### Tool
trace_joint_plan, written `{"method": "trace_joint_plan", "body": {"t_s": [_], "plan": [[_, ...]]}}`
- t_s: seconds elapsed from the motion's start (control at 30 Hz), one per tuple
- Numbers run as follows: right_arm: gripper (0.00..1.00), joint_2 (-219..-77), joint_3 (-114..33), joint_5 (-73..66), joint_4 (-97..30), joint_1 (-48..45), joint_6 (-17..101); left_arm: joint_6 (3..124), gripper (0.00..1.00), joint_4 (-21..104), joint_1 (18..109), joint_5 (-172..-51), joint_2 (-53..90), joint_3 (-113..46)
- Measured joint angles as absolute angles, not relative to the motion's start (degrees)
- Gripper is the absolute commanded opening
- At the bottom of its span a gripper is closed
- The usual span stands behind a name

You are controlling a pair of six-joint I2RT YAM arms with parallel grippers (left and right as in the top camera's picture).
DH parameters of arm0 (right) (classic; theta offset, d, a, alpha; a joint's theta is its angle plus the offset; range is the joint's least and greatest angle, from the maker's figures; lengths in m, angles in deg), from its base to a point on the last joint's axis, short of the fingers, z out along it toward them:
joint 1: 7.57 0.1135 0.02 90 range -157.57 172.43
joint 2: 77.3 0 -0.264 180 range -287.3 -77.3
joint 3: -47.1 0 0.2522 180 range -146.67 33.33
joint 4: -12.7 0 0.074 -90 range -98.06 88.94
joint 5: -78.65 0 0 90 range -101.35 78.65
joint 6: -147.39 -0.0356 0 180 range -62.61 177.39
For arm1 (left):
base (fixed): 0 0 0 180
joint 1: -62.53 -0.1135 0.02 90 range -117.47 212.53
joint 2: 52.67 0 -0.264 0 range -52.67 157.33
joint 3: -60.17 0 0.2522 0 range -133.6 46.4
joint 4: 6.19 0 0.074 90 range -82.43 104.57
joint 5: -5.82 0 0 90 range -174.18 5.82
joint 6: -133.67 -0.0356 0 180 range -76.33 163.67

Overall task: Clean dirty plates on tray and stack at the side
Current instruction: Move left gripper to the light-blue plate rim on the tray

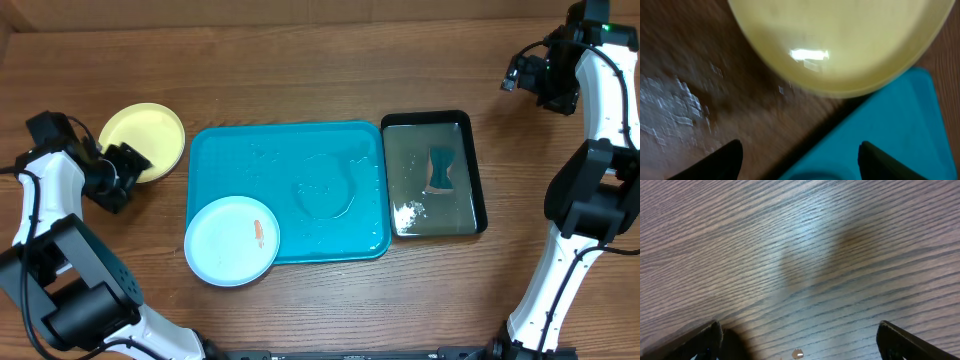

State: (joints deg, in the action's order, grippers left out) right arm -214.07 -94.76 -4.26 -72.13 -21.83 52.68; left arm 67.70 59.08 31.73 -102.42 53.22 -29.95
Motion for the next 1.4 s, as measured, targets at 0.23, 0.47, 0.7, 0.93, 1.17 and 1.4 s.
{"method": "trace_joint_plan", "body": {"t_s": [0.23,0.47,0.7,0.93,1.17,1.4], "plan": [[1.0,-214.1,-94.8,-4.3,-72.2,-21.8,52.7,65.9,0.76,70.8,35.7,-107.6,40.8,-29.9],[1.0,-214.1,-94.8,-4.3,-72.2,-21.8,52.7,65.6,0.7,86.4,45.8,-98.2,27.5,-30.2],[1.0,-214.1,-94.8,-4.3,-72.1,-21.8,52.7,67.3,0.72,89.1,48.9,-91.8,27.4,-25.8],[1.0,-214.1,-94.8,-4.3,-72.1,-21.8,52.7,67.6,0.74,83.8,49.0,-89.7,27.4,-17.0],[1.0,-214.1,-94.8,-4.3,-72.1,-21.8,52.7,68.2,0.79,79.0,48.9,-88.2,27.5,-10.2],[1.0,-214.1,-94.8,-4.3,-72.2,-21.8,52.7,69.5,0.86,75.1,48.9,-87.8,27.5,-7.0]]}}
